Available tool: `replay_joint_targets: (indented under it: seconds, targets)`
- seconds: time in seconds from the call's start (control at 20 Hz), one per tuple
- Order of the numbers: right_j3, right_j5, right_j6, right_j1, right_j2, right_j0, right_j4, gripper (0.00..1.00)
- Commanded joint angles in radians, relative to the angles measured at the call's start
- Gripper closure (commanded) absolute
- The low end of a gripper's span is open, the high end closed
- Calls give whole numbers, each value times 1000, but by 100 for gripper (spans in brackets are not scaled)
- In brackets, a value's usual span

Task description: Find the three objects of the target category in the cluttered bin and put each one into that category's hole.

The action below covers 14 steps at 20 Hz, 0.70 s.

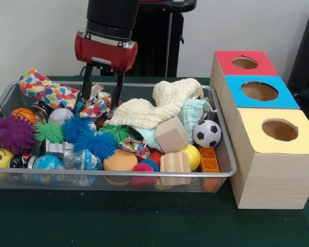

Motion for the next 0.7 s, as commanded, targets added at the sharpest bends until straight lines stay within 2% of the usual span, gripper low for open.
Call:
replay_joint_targets:
  seconds: [0.05, 0.3, 0.5, 0.7]
  targets:
    - [47, -61, 196, 66, -2, -15, 39, 0]
    - [77, -163, 345, 105, -49, 1, 163, 0]
    - [104, -223, 341, 136, -7, -49, 231, 0]
    - [99, -221, 354, 178, 12, -72, 312, 0]
